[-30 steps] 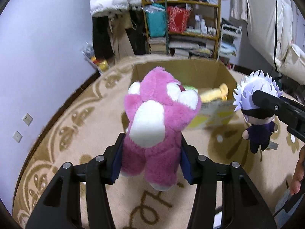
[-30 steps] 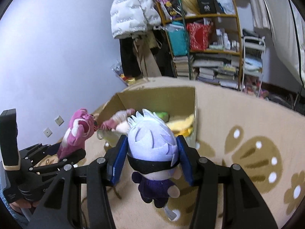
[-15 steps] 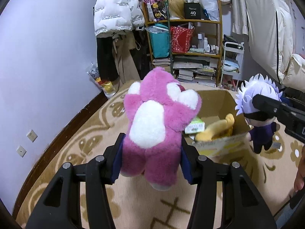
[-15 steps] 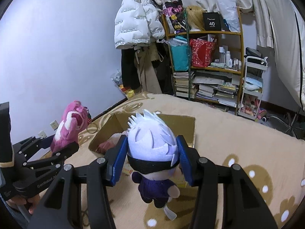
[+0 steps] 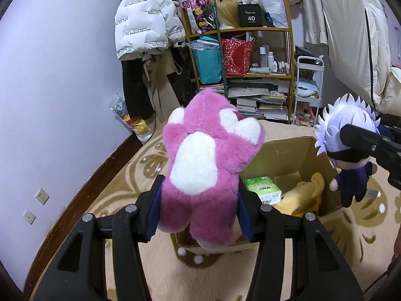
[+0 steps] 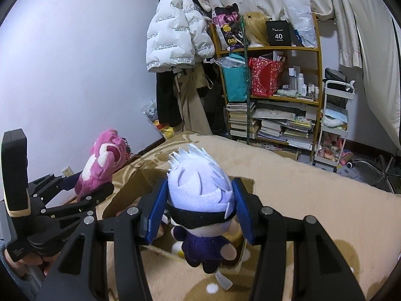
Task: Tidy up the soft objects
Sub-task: 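Lift both plushes and carry them over the box, then open both tools to drop the plushes into the box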
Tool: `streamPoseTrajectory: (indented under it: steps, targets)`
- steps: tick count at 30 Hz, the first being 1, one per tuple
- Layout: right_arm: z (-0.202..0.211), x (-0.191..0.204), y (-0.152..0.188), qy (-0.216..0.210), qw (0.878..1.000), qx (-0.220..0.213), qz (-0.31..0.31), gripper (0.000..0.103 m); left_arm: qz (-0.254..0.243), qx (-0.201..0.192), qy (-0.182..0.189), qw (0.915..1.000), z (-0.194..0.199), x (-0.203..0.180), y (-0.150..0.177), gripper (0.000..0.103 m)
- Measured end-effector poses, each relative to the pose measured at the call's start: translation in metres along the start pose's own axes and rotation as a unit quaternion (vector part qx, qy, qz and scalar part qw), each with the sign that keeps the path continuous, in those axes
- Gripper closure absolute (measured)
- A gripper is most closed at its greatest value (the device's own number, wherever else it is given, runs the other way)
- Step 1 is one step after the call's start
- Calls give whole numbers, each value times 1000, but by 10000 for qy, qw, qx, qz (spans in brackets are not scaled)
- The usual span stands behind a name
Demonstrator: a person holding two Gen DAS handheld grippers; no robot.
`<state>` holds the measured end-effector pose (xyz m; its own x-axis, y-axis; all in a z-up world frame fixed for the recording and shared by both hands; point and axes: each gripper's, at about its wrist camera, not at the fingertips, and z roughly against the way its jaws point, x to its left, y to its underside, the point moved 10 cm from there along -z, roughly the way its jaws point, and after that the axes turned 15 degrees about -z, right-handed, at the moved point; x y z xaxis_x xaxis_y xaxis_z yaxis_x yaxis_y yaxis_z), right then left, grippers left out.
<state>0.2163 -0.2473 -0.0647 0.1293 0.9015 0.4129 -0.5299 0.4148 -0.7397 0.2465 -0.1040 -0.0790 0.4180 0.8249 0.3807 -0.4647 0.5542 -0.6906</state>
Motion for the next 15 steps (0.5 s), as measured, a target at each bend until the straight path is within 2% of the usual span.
streamPoseTrajectory:
  steps: [9, 15]
  targets:
    - [-24, -2, 6, -40, 10000, 67, -7, 48, -33, 128, 253, 9996, -17, -14, 8, 52]
    - [-37, -8, 17, -185, 9996, 124, -163, 47, -252, 231, 394, 9986, -30, -30, 14, 51]
